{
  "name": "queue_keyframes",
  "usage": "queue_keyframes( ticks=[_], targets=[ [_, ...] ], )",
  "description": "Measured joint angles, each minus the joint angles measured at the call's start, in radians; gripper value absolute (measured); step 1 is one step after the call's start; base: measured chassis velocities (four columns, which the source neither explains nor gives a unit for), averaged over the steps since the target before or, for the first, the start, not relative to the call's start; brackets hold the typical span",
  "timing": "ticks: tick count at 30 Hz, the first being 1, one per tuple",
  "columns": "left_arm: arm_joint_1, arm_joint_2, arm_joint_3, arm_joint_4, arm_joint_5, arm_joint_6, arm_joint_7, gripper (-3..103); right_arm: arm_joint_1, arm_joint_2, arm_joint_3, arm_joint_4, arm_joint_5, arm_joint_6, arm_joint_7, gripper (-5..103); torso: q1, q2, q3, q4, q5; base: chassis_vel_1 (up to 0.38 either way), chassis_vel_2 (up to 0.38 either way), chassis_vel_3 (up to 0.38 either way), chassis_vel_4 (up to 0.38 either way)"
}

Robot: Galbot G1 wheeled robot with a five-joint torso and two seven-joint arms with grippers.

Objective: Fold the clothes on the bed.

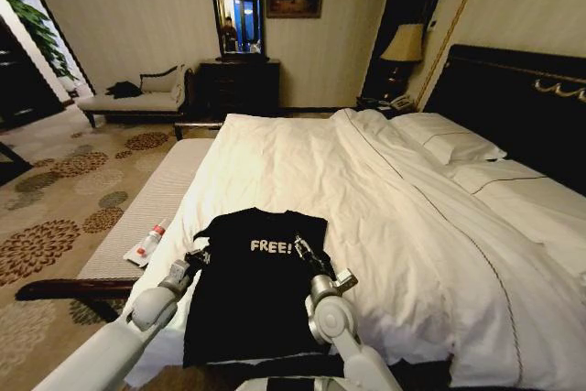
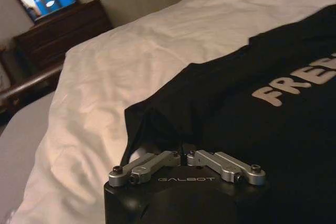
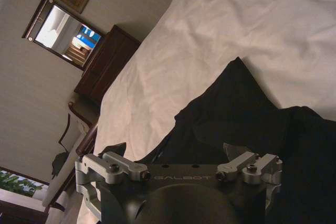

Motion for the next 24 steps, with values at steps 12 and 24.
queue_keyframes(
  ticks=[12, 24],
  targets=[
    [-0.164, 0.060, 0.144, 0.049, 0.110, -0.032, 0.048, 0, -0.026, 0.016, 0.005, -0.003, -0.021, 0.000, 0.000, 100, 0.000, 0.000, 0.000, -0.0002, 0.0001, 0.000, 0.000, 0.000, 0.000],
    [-0.113, 0.062, 0.137, 0.018, 0.223, -0.090, 0.051, 22, -0.032, 0.011, 0.012, 0.009, -0.021, 0.000, 0.000, 100, 0.000, 0.000, 0.000, 0.0001, 0.0001, 0.000, 0.000, 0.000, 0.000]
  ],
)
